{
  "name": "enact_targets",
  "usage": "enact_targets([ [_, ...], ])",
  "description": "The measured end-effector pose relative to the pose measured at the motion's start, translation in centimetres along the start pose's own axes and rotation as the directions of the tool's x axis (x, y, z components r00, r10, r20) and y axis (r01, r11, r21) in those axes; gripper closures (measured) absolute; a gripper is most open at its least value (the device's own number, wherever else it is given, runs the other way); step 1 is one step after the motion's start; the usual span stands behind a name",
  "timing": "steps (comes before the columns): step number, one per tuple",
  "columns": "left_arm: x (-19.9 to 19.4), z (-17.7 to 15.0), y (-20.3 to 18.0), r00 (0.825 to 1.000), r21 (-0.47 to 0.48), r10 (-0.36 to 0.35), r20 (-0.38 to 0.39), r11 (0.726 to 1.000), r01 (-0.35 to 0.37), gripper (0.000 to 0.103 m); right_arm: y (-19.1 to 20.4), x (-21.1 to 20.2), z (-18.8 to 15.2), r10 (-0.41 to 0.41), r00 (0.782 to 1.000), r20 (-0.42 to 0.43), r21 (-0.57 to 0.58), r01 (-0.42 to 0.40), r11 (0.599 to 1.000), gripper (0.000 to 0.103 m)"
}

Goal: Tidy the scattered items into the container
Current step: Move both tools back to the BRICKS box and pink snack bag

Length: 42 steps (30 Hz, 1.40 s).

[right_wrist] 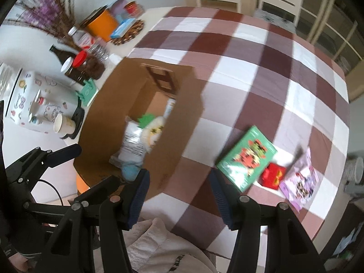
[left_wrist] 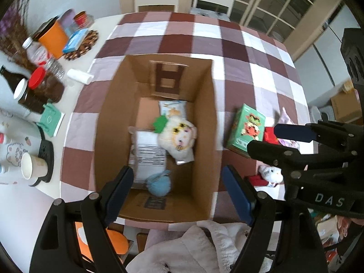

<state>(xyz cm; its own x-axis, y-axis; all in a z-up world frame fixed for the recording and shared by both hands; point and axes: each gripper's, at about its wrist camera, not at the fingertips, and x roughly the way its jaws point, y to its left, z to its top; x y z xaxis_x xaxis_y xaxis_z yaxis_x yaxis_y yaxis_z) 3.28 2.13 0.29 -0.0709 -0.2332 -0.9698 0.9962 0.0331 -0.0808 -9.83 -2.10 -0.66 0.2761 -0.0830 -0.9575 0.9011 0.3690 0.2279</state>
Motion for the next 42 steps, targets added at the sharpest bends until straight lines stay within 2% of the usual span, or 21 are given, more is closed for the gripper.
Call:
enact_targets([
  [9,0.7,0.0,-6.8,1.000,0.153,-0.016,-0.021,0.988,0.019,0.021,-6.7,-1.9,-4.3,-0.035,0.999,0.038,0.174,0.028,0.984,0.046],
  [21,1.9,-1.4,-15.3,0.997,0.333,-0.049,-0.058,0.941,0.065,0.021,-13.8,-4.1,-10.7,-0.080,0.994,0.073,0.368,0.048,0.929,0.046],
  [27,2.5,-1.6,-17.6,0.995,0.367,-0.061,-0.075,0.926,0.085,0.021,-16.0,-4.8,-13.2,-0.101,0.991,0.088,0.435,0.053,0.899,0.046],
  [33,3.3,-0.7,-19.2,0.993,0.380,-0.075,-0.090,0.919,0.103,0.021,-17.7,-5.3,-14.4,-0.113,0.989,0.100,0.474,0.053,0.879,0.046],
  [39,5.0,1.4,-20.5,0.993,0.364,-0.077,-0.086,0.925,0.103,0.021,-20.2,-4.7,-14.5,-0.114,0.988,0.103,0.513,0.045,0.857,0.046],
  [42,6.9,2.8,-20.7,0.995,0.345,-0.059,-0.085,0.935,0.085,0.021,-22.2,-3.7,-14.2,-0.101,0.988,0.120,0.561,0.017,0.828,0.046],
])
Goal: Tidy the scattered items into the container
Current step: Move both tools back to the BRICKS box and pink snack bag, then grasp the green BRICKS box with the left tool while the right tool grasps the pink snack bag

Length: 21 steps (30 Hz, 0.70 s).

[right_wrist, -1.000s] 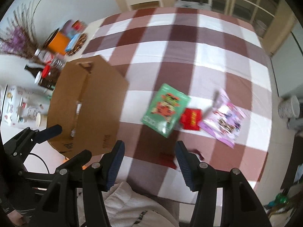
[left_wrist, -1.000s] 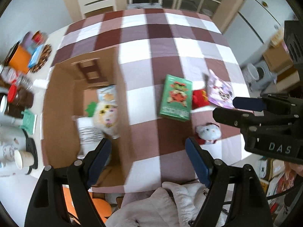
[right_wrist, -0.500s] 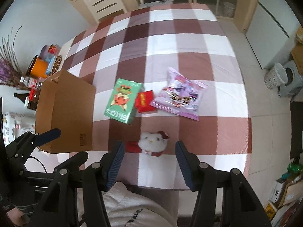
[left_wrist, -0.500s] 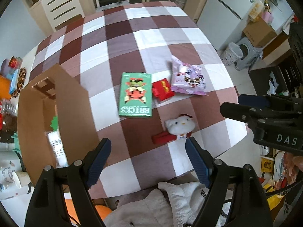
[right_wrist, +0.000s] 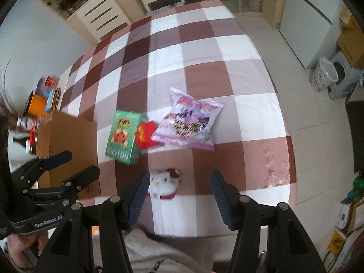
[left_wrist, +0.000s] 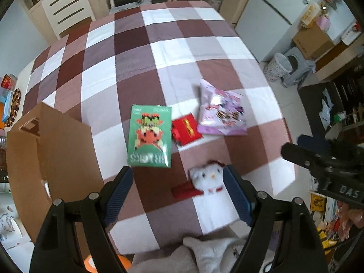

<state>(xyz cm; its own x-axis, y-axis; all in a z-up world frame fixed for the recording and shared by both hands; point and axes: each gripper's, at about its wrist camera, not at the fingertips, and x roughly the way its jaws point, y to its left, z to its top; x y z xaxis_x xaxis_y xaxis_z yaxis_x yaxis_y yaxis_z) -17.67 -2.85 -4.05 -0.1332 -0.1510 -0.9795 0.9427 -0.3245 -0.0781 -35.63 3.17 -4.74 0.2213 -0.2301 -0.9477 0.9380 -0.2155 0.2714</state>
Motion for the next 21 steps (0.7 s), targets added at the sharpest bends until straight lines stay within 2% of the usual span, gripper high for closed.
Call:
enact_targets([
  [7,5.7,2.3,1.1,0.997,-0.021,0.067,-0.045,0.997,-0.068,0.021,-2.9,4.2,3.3,0.058,0.998,0.004,0.176,-0.058,0.983,0.044],
  [10,7.9,2.6,1.3,0.994,-0.015,0.090,-0.063,0.996,-0.091,0.021,-4.0,6.9,4.7,0.098,0.995,-0.020,0.262,-0.089,0.961,0.044],
  [13,9.6,2.9,1.4,0.991,-0.001,0.114,-0.074,0.993,-0.115,0.021,-4.6,9.7,5.7,0.103,0.993,-0.063,0.323,-0.077,0.943,0.044],
  [17,11.3,3.2,1.9,0.986,0.008,0.143,-0.082,0.990,-0.143,0.021,-4.4,12.2,6.6,0.112,0.988,-0.104,0.348,-0.069,0.935,0.043],
  [19,12.0,3.4,2.2,0.985,0.006,0.145,-0.089,0.989,-0.145,0.021,-3.8,13.1,7.1,0.107,0.987,-0.122,0.335,-0.061,0.940,0.039],
  [21,12.4,3.5,2.5,0.986,-0.002,0.144,-0.081,0.989,-0.145,0.015,-3.1,14.1,7.6,0.088,0.985,-0.147,0.309,-0.039,0.950,0.035],
])
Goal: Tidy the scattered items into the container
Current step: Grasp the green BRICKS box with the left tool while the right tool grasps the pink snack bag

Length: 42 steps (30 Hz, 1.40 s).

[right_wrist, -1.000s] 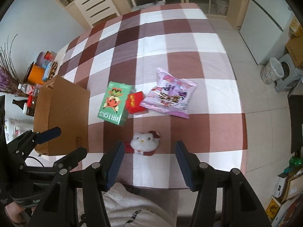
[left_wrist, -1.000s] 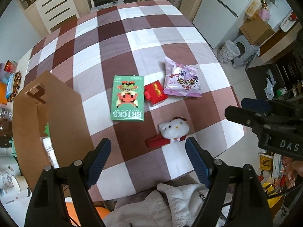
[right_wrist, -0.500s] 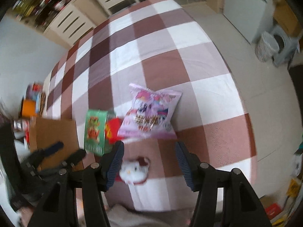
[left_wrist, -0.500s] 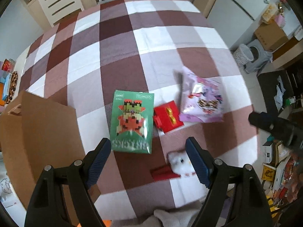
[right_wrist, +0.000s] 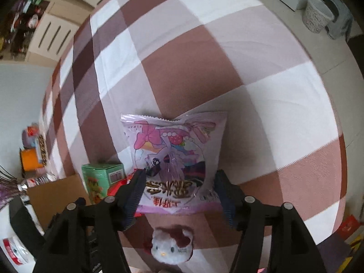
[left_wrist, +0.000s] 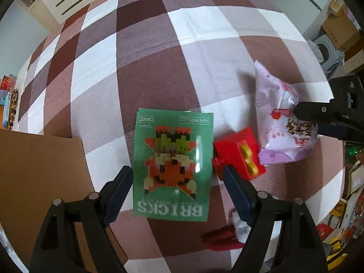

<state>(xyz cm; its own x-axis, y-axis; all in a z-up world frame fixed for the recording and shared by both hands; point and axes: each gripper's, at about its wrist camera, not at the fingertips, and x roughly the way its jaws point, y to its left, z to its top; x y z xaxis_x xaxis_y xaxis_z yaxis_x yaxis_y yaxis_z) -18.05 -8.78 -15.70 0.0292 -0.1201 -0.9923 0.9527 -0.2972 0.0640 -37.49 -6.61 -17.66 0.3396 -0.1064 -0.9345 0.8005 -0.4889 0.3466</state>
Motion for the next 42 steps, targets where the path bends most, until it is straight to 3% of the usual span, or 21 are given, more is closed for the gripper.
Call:
enact_targets([
  [7,0.7,0.6,1.1,1.000,-0.024,-0.024,0.008,0.999,0.024,0.004,2.3,2.1,1.3,-0.062,0.998,-0.013,-0.059,0.061,0.996,0.016],
  [14,0.7,0.2,1.2,0.999,-0.024,-0.040,-0.007,0.999,0.040,0.004,3.1,4.2,2.3,-0.075,0.994,-0.077,-0.056,0.071,0.996,0.015],
  [16,0.7,0.1,1.2,0.999,-0.020,-0.041,0.000,0.999,0.041,0.004,3.3,5.3,2.1,-0.122,0.986,-0.116,-0.082,0.113,0.990,0.012],
  [20,0.9,0.4,1.3,0.999,-0.018,-0.040,-0.006,0.999,0.040,0.001,4.3,6.3,1.1,-0.174,0.983,-0.064,-0.170,0.162,0.972,0.012],
  [25,0.7,-0.4,1.2,1.000,-0.006,-0.010,-0.016,1.000,0.010,0.002,3.2,6.5,-0.2,-0.184,0.983,-0.012,-0.204,0.178,0.963,0.032],
  [29,0.6,-0.6,1.1,1.000,0.013,-0.005,-0.005,1.000,0.005,0.000,0.8,6.6,-0.9,-0.189,0.982,-0.011,-0.165,0.184,0.969,0.033],
  [38,0.7,-2.8,1.1,0.997,0.015,0.003,-0.075,1.000,-0.002,0.001,-2.6,7.9,-3.2,-0.194,0.981,-0.023,-0.111,0.190,0.976,0.033],
  [42,2.5,-2.0,1.0,0.996,0.030,0.042,-0.079,0.999,-0.040,0.001,-3.2,8.8,-3.8,-0.187,0.982,-0.027,-0.101,0.183,0.978,0.033],
])
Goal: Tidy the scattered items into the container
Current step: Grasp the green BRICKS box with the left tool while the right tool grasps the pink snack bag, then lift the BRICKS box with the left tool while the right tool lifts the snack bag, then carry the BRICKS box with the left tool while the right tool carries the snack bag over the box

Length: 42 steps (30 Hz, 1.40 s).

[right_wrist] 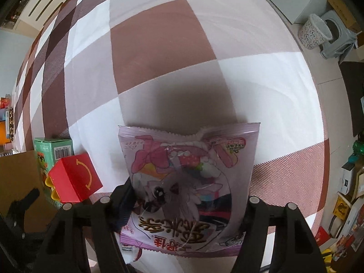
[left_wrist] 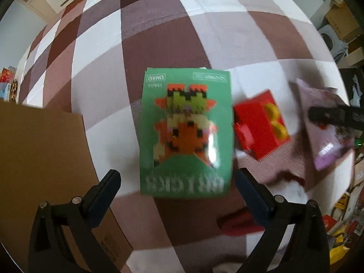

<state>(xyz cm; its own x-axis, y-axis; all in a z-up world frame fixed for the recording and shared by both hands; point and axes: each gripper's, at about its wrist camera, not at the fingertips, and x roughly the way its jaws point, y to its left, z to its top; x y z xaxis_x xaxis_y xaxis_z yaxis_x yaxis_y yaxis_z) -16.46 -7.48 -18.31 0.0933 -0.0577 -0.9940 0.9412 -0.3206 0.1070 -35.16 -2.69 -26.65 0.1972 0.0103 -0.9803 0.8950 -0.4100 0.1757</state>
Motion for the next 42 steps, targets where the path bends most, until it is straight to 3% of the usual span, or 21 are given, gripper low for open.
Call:
enact_targets([
  [7,2.7,2.0,0.0,1.000,0.012,-0.012,-0.015,1.000,0.012,0.002,0.3,1.6,-0.9,-0.005,1.000,-0.005,-0.010,0.005,1.000,0.033],
  [10,2.7,1.8,0.3,0.997,-0.023,-0.075,-0.016,0.997,0.075,0.023,0.5,2.1,-1.4,-0.007,1.000,-0.001,-0.015,0.007,1.000,0.033],
  [15,2.1,1.0,0.1,0.998,-0.020,-0.060,-0.001,0.998,0.060,0.023,0.7,1.9,-2.3,-0.014,1.000,0.027,-0.025,0.015,1.000,0.033],
  [21,-2.1,-1.0,0.5,0.993,-0.018,-0.068,0.100,0.997,0.070,0.023,2.3,1.1,-4.0,-0.025,0.996,0.080,-0.042,0.029,0.999,0.033],
  [27,-6.6,-3.2,1.2,0.980,-0.063,-0.114,0.160,0.990,0.125,0.023,6.8,-2.5,-0.8,-0.025,0.992,0.121,-0.054,0.032,0.998,0.033],
  [30,-8.3,-5.8,1.4,0.973,-0.080,-0.129,0.193,0.986,0.147,0.023,6.6,-4.4,-2.6,-0.014,0.990,0.144,-0.082,0.026,0.996,0.033],
  [42,-14.5,-11.2,3.0,0.965,-0.245,-0.097,0.242,0.957,0.157,0.023,8.8,-11.0,-6.2,0.030,0.986,0.162,-0.338,0.027,0.941,0.033],
])
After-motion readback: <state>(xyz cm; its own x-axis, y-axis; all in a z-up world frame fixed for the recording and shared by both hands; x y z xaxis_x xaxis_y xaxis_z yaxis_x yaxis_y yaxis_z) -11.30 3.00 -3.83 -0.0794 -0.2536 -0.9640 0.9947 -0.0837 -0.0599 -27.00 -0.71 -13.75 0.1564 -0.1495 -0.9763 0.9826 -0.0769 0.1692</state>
